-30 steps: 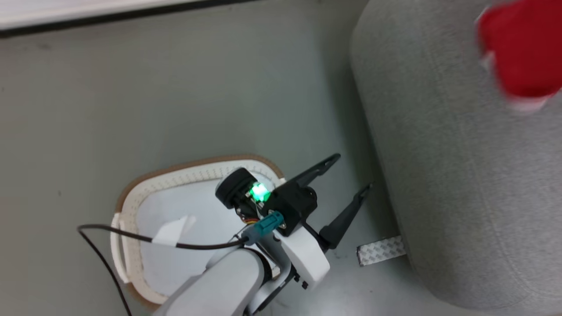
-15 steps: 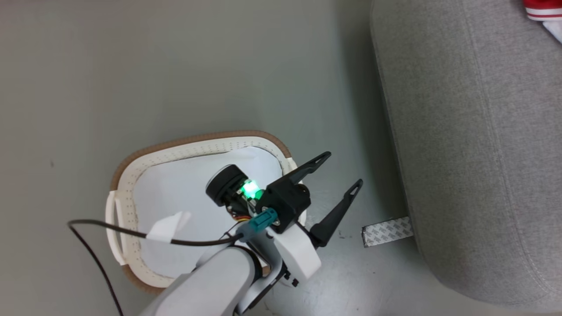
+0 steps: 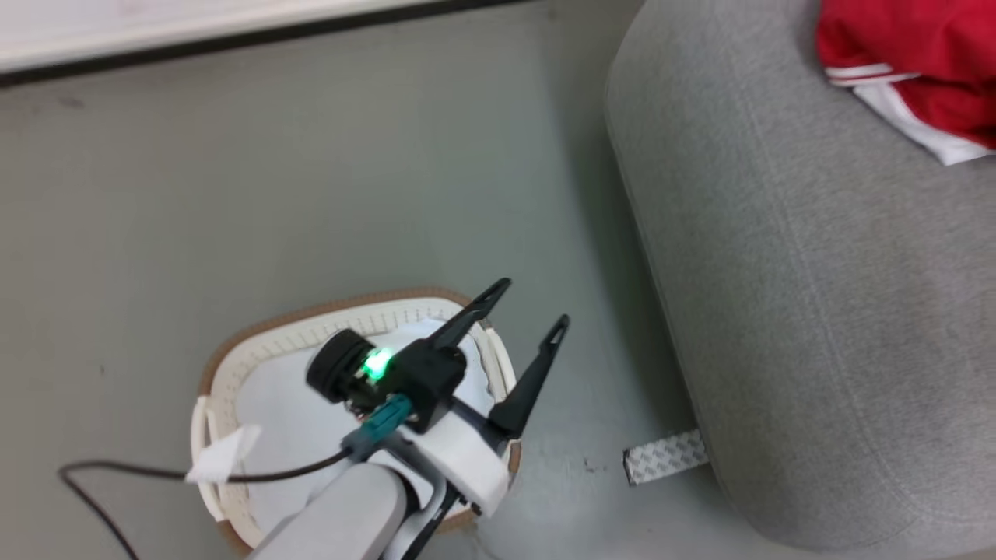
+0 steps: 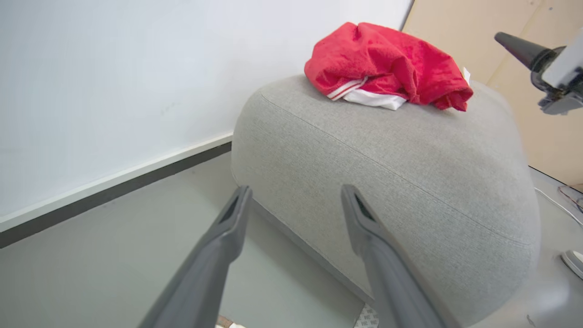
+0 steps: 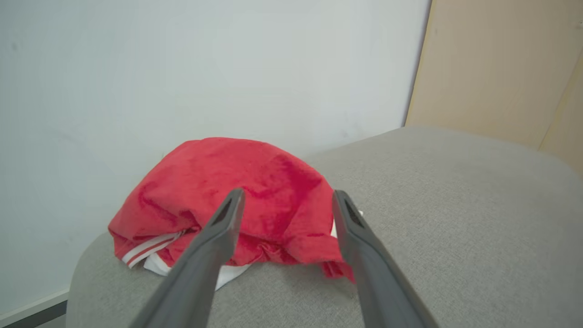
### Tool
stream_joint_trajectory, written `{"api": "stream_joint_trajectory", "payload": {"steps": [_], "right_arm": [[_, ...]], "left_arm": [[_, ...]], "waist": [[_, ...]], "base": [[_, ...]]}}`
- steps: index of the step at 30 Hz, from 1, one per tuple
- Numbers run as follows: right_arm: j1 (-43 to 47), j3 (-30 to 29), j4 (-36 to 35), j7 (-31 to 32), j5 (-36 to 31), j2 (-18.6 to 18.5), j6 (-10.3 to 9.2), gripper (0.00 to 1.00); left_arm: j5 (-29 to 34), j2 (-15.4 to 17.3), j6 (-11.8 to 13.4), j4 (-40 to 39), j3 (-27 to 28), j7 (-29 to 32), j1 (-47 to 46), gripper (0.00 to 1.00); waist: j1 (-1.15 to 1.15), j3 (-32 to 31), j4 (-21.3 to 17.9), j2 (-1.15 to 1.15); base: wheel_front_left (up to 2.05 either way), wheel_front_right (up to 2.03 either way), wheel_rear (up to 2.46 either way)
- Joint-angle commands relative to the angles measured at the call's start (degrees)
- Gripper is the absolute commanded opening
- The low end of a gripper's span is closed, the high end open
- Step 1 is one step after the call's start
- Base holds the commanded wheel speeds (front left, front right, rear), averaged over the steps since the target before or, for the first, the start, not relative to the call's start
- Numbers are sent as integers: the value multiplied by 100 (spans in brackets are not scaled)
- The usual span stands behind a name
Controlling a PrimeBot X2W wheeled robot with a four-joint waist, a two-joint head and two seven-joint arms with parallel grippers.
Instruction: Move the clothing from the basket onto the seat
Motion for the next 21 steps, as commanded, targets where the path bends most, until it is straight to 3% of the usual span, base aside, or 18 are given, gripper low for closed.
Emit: {"api": "stream_joint_trajectory", "payload": {"steps": [1, 11, 17, 21], "right_arm": [[307, 169, -265, -6, 80, 70, -13, 100], [2125, 1155, -1995, -7, -6, 300, -13, 100], [2815, 1660, -2224, -6, -23, 368, -13, 100], [3217, 2059, -2049, -6, 353, 365, -13, 100]], "left_arm": [[-119, 53, 71, 46, 74, -159, 172, 100], [-496, -31, 537, 456, 681, -884, 1202, 100], [-488, -81, 691, 437, 1184, -920, 1777, 100], [-405, -169, 722, 345, 1714, -919, 2315, 100]], "waist": [[0, -395, 9, 0], [0, -1626, 511, 0], [0, -2071, 805, 0], [0, -2363, 966, 0]], "base": [[0, 0, 0], [0, 0, 0], [0, 0, 0], [0, 0, 0]]}}
